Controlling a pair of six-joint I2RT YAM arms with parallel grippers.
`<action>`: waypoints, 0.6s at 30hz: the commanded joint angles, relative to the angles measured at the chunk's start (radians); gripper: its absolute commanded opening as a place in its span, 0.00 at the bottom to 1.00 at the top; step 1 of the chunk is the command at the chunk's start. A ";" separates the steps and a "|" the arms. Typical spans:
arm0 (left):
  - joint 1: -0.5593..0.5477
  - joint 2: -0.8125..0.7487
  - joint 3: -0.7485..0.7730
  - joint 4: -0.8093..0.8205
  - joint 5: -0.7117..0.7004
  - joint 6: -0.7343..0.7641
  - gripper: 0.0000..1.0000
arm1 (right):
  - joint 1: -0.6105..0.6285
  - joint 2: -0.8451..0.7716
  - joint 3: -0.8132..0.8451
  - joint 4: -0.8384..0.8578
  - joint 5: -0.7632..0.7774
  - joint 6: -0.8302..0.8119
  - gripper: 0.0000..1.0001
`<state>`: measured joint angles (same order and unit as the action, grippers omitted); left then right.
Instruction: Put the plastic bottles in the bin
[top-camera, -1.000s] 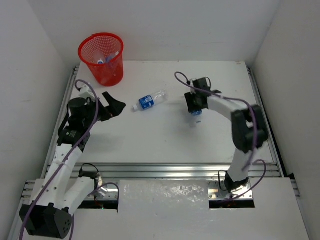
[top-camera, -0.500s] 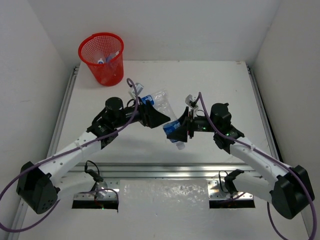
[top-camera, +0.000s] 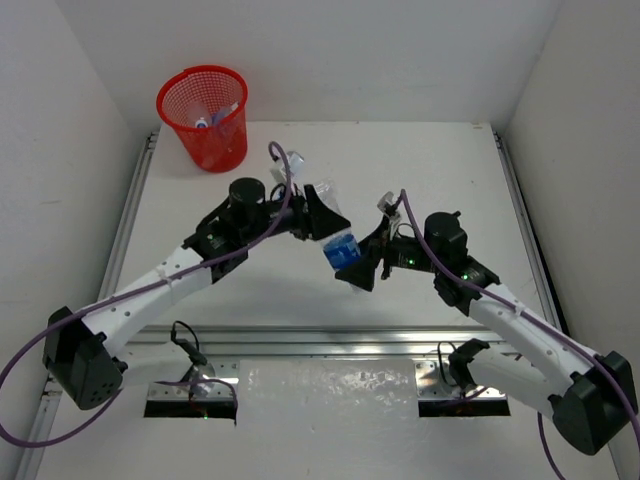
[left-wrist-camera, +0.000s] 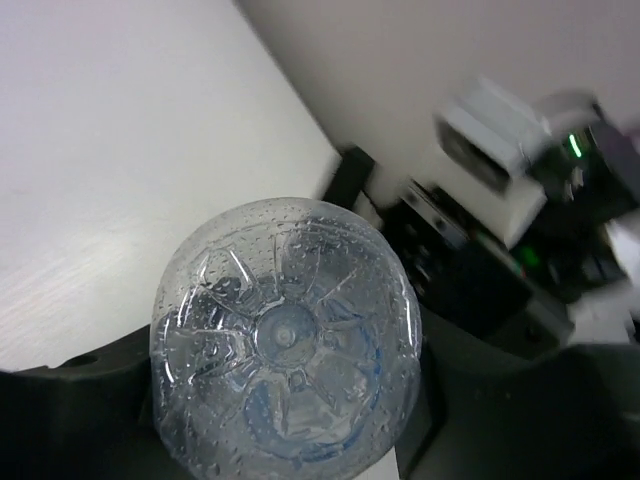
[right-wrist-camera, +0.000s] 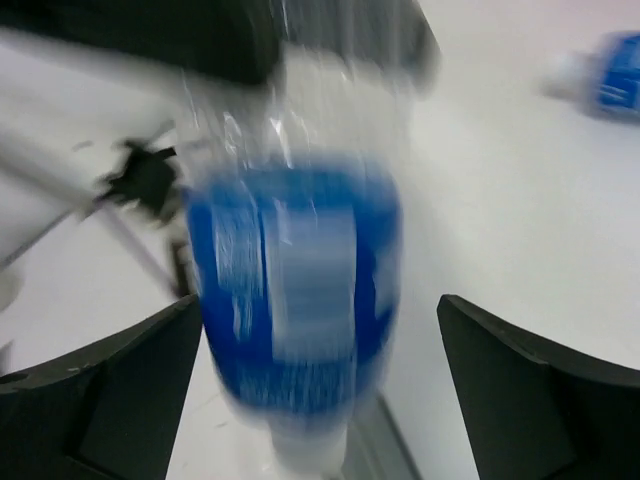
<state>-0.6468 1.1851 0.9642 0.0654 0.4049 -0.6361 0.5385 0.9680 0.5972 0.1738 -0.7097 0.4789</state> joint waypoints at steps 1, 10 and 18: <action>0.134 -0.012 0.201 -0.325 -0.385 0.001 0.00 | 0.000 -0.074 0.020 -0.280 0.475 -0.016 0.99; 0.797 0.284 0.603 -0.448 -0.552 -0.111 0.00 | -0.002 -0.218 -0.122 -0.439 0.774 0.072 0.99; 0.897 0.792 1.325 -0.525 -0.572 -0.080 0.11 | -0.002 -0.201 -0.165 -0.416 0.653 0.084 0.99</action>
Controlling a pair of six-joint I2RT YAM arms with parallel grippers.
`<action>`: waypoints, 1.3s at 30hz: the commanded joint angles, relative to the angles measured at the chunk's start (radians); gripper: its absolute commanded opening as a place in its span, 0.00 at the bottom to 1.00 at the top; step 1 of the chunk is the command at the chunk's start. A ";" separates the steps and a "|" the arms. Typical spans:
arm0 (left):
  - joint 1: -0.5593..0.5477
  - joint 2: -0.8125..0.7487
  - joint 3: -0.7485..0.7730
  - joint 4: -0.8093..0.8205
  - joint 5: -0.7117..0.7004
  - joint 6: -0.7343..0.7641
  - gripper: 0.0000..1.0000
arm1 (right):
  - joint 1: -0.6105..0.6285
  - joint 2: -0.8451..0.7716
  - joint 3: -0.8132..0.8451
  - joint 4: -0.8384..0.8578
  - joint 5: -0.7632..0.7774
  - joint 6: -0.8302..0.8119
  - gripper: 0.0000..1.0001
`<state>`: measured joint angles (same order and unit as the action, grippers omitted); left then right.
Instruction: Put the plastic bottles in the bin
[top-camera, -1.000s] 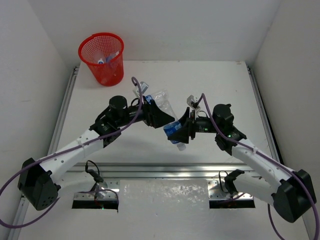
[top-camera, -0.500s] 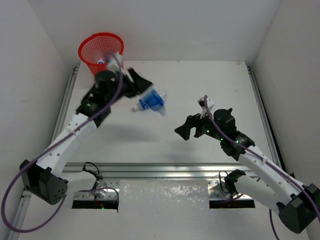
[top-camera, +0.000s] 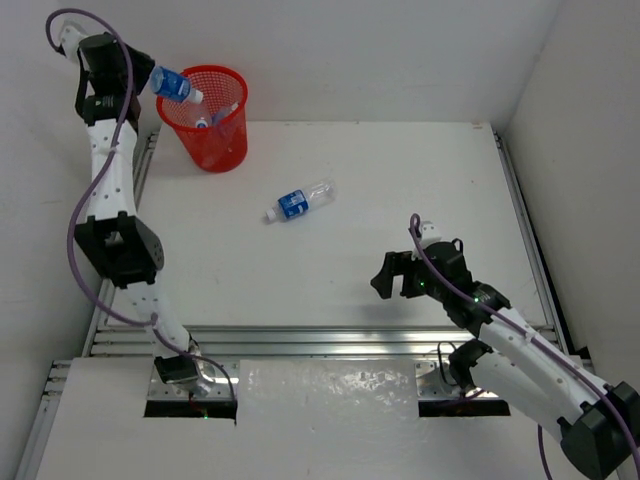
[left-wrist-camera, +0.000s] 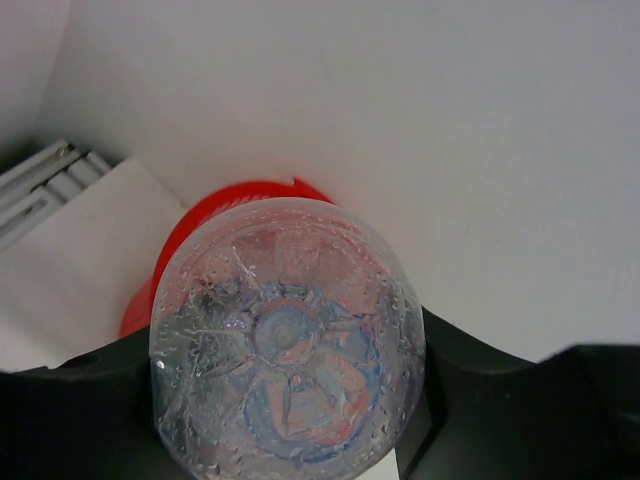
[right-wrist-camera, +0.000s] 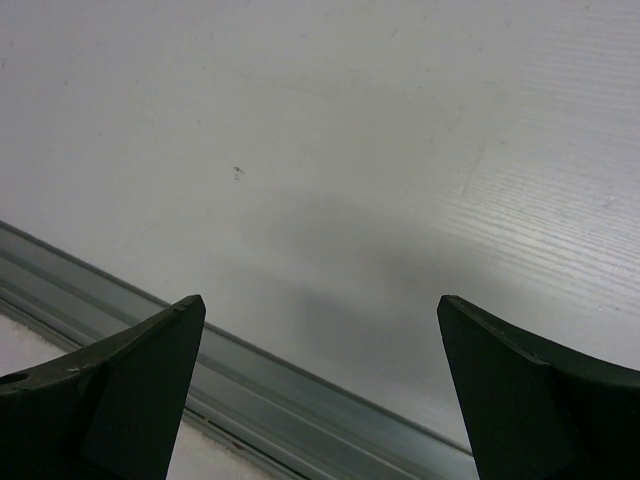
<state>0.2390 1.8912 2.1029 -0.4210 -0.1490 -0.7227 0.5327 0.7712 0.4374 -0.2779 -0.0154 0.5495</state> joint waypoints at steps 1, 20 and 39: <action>0.013 0.170 0.244 -0.048 -0.011 0.017 0.15 | 0.006 -0.015 -0.012 0.046 -0.052 0.020 0.99; 0.029 0.057 0.414 0.140 0.077 0.104 1.00 | 0.009 0.215 0.003 0.248 -0.244 0.082 0.99; 0.002 -1.175 -1.243 0.130 0.250 0.247 1.00 | 0.065 1.261 1.202 -0.291 0.317 0.688 0.99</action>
<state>0.2516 0.7940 0.9230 -0.3256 0.1432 -0.5743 0.5678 1.9450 1.5089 -0.3851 0.1852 1.0851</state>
